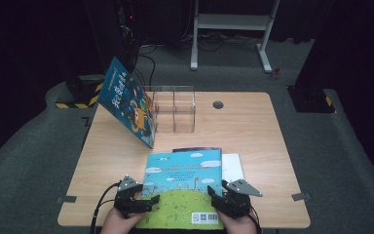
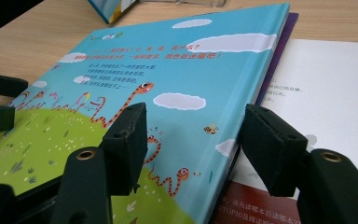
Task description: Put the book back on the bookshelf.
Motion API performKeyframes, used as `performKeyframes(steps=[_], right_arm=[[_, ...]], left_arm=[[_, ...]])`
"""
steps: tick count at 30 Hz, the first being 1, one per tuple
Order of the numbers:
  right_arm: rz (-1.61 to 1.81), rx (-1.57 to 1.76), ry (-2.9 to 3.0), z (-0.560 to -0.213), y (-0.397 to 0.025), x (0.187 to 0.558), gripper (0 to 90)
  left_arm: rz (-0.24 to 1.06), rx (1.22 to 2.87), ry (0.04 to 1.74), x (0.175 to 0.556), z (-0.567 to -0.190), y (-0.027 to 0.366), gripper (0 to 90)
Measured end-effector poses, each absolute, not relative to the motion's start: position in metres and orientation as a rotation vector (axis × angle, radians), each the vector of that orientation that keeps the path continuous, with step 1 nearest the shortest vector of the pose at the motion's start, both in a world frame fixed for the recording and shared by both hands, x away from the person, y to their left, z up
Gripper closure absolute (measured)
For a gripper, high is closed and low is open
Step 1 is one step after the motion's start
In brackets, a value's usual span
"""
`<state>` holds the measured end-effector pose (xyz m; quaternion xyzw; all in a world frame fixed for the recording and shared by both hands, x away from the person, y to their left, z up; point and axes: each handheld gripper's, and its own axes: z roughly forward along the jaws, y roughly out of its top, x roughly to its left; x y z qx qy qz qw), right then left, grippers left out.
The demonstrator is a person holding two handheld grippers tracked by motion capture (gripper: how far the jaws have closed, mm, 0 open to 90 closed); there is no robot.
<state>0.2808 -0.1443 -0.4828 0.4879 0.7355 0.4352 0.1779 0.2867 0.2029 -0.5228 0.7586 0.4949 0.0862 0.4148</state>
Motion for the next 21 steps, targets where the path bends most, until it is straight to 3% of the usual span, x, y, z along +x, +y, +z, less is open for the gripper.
performKeyframes(steps=[21], right_arm=[[1.267,1.413,2.019,-0.482,-0.153,0.288,42.7]], left_arm=[[0.23,1.899,1.23,0.304,-0.522,0.191,16.0]])
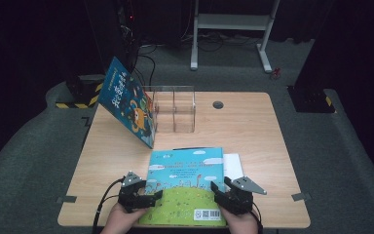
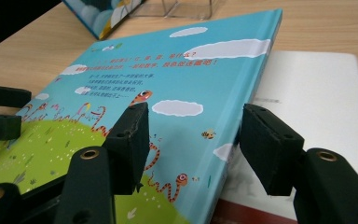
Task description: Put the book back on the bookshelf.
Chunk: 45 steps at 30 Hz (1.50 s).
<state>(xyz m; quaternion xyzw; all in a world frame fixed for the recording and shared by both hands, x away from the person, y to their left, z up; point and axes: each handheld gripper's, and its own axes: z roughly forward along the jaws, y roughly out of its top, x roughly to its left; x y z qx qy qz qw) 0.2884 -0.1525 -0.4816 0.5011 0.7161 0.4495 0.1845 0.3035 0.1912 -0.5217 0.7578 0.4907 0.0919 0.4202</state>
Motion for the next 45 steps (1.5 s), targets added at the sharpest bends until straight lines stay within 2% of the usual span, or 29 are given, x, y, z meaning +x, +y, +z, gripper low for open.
performKeyframes(steps=[6,20,36,45], right_arm=[[1.28,1.486,2.006,-0.487,-0.17,0.292,40.2],[1.348,1.583,2.016,-0.491,-0.175,0.295,35.2],[1.383,1.536,1.918,-0.476,-0.174,0.288,46.7],[1.428,1.358,1.878,-0.461,-0.166,0.277,49.2]], left_arm=[[0.21,1.905,1.183,0.31,-0.523,0.181,16.1],[0.183,1.895,1.19,0.325,-0.522,0.169,18.7],[0.177,1.849,1.163,0.326,-0.521,0.171,17.9],[0.124,1.788,1.169,0.326,-0.515,0.183,11.9]])
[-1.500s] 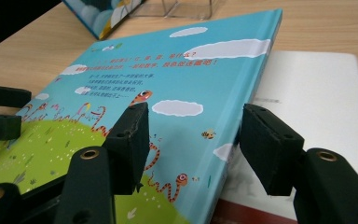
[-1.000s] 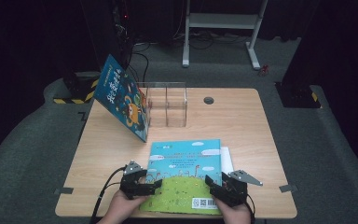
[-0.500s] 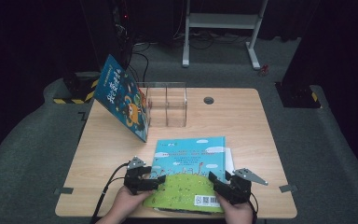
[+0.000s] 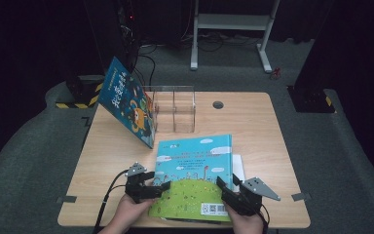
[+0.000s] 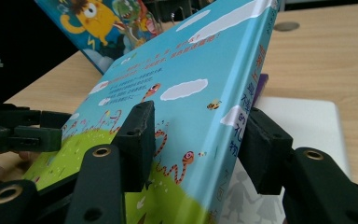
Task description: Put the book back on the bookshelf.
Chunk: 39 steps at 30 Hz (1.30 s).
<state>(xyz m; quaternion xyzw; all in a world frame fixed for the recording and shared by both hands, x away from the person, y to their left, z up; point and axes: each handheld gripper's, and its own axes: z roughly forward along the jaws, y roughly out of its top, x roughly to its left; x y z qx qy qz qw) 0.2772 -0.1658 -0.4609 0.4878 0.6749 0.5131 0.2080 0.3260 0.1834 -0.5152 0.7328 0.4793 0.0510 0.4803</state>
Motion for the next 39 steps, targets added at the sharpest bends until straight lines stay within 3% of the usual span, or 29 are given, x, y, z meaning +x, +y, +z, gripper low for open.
performKeyframes(steps=[10,19,27,39], right_arm=[[1.449,1.248,1.866,-0.455,-0.159,0.271,49.5],[1.464,1.054,1.802,-0.443,-0.152,0.264,49.7],[1.454,0.918,1.75,-0.434,-0.149,0.265,50.0],[1.503,0.927,1.762,-0.436,-0.166,0.266,53.4]], left_arm=[[-0.006,1.721,1.187,0.329,-0.516,0.19,9.9],[0.109,1.717,1.127,0.328,-0.497,0.193,10.7],[0.299,1.616,1.033,0.323,-0.496,0.19,11.1],[0.371,1.585,0.957,0.327,-0.498,0.18,11.9]])
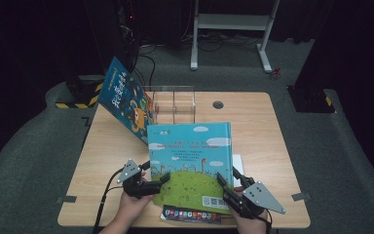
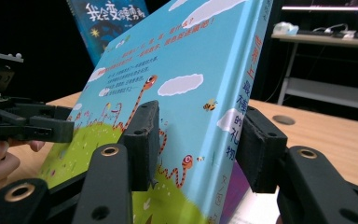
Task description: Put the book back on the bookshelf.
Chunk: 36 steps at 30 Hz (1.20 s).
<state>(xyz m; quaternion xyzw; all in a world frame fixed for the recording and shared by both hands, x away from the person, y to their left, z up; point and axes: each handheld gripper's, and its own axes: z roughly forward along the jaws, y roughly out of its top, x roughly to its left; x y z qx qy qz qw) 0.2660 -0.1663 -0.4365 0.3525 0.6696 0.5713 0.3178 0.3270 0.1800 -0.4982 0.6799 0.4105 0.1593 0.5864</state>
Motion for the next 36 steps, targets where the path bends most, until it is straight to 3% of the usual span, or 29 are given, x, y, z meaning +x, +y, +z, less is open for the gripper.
performKeyframes(steps=[9,19,33,36], right_arm=[[1.575,0.882,1.77,-0.429,-0.177,0.269,60.1],[1.677,0.912,1.871,-0.435,-0.186,0.264,64.6],[1.659,0.977,2.012,-0.436,-0.171,0.28,60.3],[1.75,0.986,2.01,-0.436,-0.173,0.281,67.0]], left_arm=[[0.429,1.548,0.887,0.33,-0.5,0.178,12.2],[0.383,1.524,0.897,0.329,-0.504,0.185,13.5],[0.368,1.538,0.87,0.328,-0.507,0.184,13.8],[0.354,1.538,0.865,0.328,-0.506,0.187,13.8]])
